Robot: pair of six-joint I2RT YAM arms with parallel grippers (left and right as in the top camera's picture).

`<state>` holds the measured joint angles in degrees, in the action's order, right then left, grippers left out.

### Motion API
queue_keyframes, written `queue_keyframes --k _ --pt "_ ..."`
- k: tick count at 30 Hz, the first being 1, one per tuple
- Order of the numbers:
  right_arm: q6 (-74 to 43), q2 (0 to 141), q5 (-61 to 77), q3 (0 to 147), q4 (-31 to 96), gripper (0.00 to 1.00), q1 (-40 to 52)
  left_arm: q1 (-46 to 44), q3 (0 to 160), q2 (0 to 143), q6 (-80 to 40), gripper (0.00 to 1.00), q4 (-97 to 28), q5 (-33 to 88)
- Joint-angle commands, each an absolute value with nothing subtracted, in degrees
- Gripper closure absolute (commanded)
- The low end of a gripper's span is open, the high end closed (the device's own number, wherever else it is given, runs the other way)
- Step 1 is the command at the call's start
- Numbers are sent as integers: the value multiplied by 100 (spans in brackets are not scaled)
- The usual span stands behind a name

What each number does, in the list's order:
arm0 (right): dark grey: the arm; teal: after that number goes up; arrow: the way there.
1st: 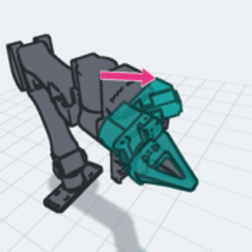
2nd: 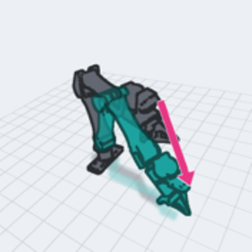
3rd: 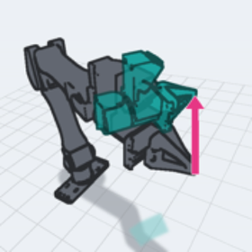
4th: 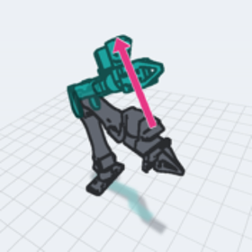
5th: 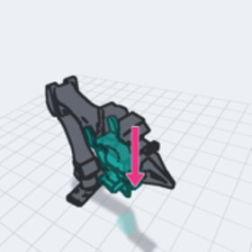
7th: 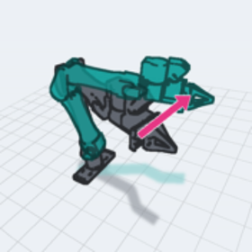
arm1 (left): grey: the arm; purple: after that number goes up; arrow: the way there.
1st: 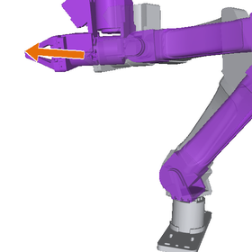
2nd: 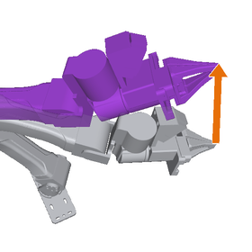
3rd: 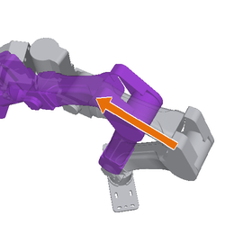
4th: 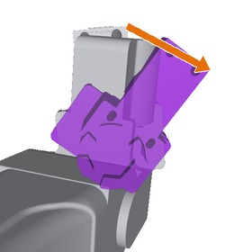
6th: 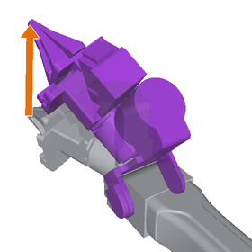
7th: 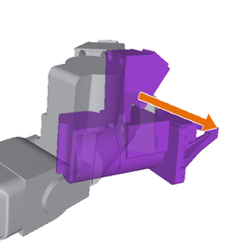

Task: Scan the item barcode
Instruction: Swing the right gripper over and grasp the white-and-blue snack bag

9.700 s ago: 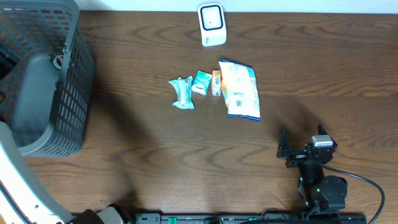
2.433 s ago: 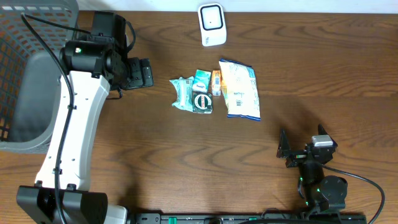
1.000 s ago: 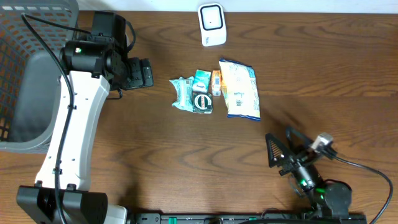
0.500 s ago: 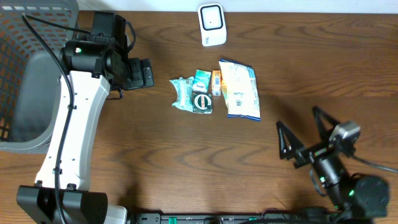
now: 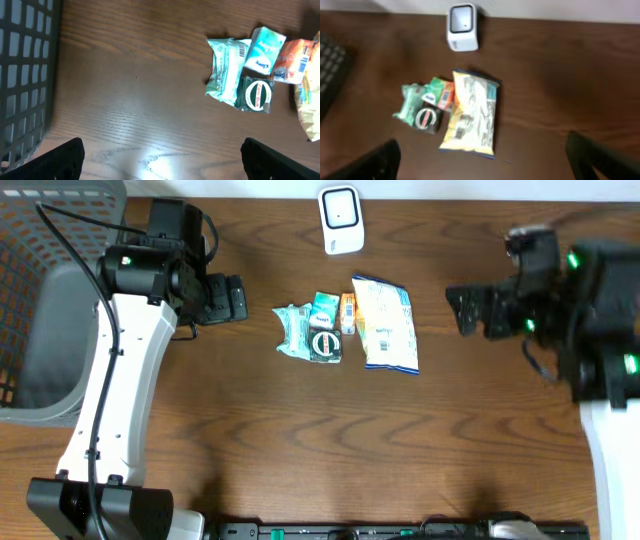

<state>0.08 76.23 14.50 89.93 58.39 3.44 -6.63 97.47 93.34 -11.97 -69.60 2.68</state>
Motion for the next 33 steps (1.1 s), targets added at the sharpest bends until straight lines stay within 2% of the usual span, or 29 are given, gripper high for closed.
queue_keyframes --k 1,4,13,14,15,16,18,21,26,30,33 --pt "115 8698 1680 9612 6298 1 309 -655 9738 9386 -1164 2 -6982 239" --pt "-82 9306 2453 9614 6313 1 309 -655 9738 9386 -1164 2 -6982 239" --pt "-78 10897 3363 9577 6676 1 508 -655 9738 9386 -1164 2 -6982 237" --pt "-45 11054 3328 9577 6718 18 567 -655 9738 9386 -1164 2 -6982 237" --pt "-14 11198 3260 9577 6737 60 615 -655 9738 9386 -1164 2 -6982 239" --pt "-51 11325 3140 9577 6746 80 657 -655 9738 9386 -1164 2 -6982 239" --pt "-193 11509 2915 9577 6746 82 738 -655 9738 9386 -1164 2 -6982 239" --pt "-311 11734 2495 9577 6685 95 937 -655 9738 9386 -1164 2 -6982 239" --pt "-620 11896 1313 9561 6637 98 1385 -655 9738 9386 -1164 2 -6982 239" --pt "-661 11898 1037 9153 6086 95 1686 -655 9738 9386 -1164 2 -6982 239" --pt "-847 11898 755 8718 5758 98 1765 -655 9738 9386 -1164 2 -6982 239"
